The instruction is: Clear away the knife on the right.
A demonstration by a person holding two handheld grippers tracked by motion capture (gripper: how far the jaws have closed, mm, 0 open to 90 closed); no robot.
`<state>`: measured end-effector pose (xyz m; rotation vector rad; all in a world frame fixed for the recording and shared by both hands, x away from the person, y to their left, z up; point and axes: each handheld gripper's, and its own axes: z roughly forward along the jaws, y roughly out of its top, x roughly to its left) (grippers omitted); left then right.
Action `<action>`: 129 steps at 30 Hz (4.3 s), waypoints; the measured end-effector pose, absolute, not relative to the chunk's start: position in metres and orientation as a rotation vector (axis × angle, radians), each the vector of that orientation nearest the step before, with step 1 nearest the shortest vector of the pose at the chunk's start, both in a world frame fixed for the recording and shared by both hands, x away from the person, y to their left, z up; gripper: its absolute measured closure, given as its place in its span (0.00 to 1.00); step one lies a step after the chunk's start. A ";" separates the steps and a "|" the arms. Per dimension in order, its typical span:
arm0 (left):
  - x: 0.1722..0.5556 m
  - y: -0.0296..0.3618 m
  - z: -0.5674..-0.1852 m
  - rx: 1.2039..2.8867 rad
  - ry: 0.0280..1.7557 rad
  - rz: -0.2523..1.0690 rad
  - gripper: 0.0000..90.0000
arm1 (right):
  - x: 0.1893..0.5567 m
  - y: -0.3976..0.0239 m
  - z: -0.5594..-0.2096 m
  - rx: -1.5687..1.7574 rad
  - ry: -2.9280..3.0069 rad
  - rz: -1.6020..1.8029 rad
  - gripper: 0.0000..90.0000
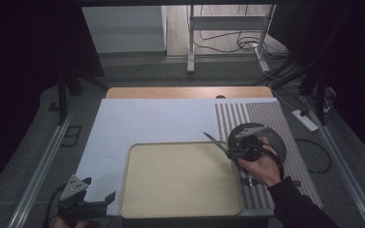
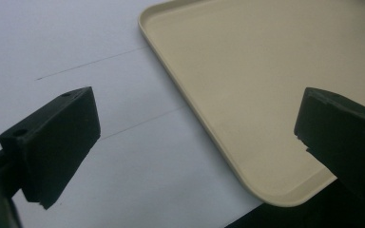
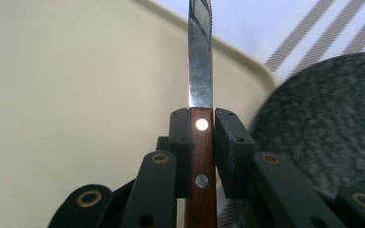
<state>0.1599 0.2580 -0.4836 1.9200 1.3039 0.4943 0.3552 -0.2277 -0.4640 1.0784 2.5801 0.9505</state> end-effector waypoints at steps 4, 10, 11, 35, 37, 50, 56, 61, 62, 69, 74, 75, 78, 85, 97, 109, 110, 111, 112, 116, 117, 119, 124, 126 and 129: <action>0.160 0.258 -0.484 1.923 1.303 0.496 0.01 | 0.346 -0.219 -0.466 1.060 2.594 0.949 0.87; 0.160 0.257 -0.483 1.927 1.302 0.499 0.01 | 0.335 -0.208 -0.470 1.031 2.619 0.948 0.87; 0.160 0.257 -0.483 1.928 1.302 0.499 0.01 | 0.334 -0.207 -0.471 1.028 2.624 0.946 0.87; 0.160 0.255 -0.483 1.945 1.293 0.505 0.02 | 0.323 -0.181 -0.500 0.994 2.712 0.811 0.86; 0.160 0.255 -0.483 1.945 1.293 0.504 0.02 | 0.323 -0.180 -0.504 0.964 2.756 0.775 0.85; 0.161 0.254 -0.484 1.958 1.292 0.505 0.02 | 0.330 -0.161 -0.489 0.833 2.780 0.883 0.90; 0.161 0.254 -0.484 1.962 1.290 0.507 0.02 | 0.337 -0.138 -0.496 0.763 2.825 0.845 1.00; 0.161 0.254 -0.483 1.964 1.286 0.509 0.02 | 0.338 -0.132 -0.507 0.738 2.842 0.785 1.00; 0.161 0.254 -0.483 1.965 1.286 0.510 0.02 | 0.338 -0.133 -0.507 0.752 2.839 0.788 1.00; 0.160 0.254 -0.483 1.969 1.281 0.512 0.02 | 0.341 -0.150 -0.506 0.822 2.799 0.769 1.00; 0.160 0.253 -0.483 1.970 1.280 0.513 0.02 | 0.344 -0.165 -0.505 0.885 2.795 0.775 1.00; 0.160 0.253 -0.483 1.970 1.279 0.513 0.02 | 0.345 -0.168 -0.505 0.894 2.792 0.773 1.00; 0.160 0.253 -0.483 1.971 1.279 0.514 0.02 | 0.347 -0.176 -0.504 0.928 2.785 0.776 1.00; 0.160 0.253 -0.483 1.971 1.279 0.515 0.02 | 0.348 -0.189 -0.503 0.976 2.778 0.768 1.00; 0.160 0.252 -0.483 1.974 1.280 0.519 0.02 | 0.352 -0.211 -0.500 1.065 2.745 0.726 1.00; 0.160 0.253 -0.483 1.968 1.283 0.513 0.02 | 0.353 -0.212 -0.499 1.062 2.736 0.752 0.95; 0.161 0.253 -0.483 1.967 1.284 0.512 0.02 | 0.353 -0.211 -0.499 1.060 2.733 0.763 0.94; 0.161 0.254 -0.483 1.968 1.284 0.510 0.02 | 0.353 -0.211 -0.498 1.057 2.729 0.770 0.94; 0.161 0.254 -0.484 1.967 1.286 0.509 0.02 | 0.352 -0.211 -0.497 1.055 2.724 0.777 0.93; 0.161 0.254 -0.484 1.963 1.290 0.502 0.02 | 0.351 -0.209 -0.495 1.034 2.717 0.793 0.89; 0.161 0.254 -0.484 1.963 1.292 0.501 0.02 | 0.351 -0.209 -0.495 1.029 2.716 0.800 0.87; 0.161 0.254 -0.484 1.962 1.293 0.499 0.02 | 0.350 -0.208 -0.494 1.020 2.708 0.804 0.84; 0.161 0.255 -0.484 1.957 1.295 0.496 0.02 | 0.348 -0.208 -0.490 1.008 2.681 0.832 0.73; 0.161 0.255 -0.484 1.958 1.295 0.496 0.02 | 0.347 -0.208 -0.488 1.001 2.666 0.841 0.66; 0.161 0.255 -0.484 1.958 1.295 0.496 0.02 | 0.345 -0.209 -0.487 0.987 2.647 0.852 0.56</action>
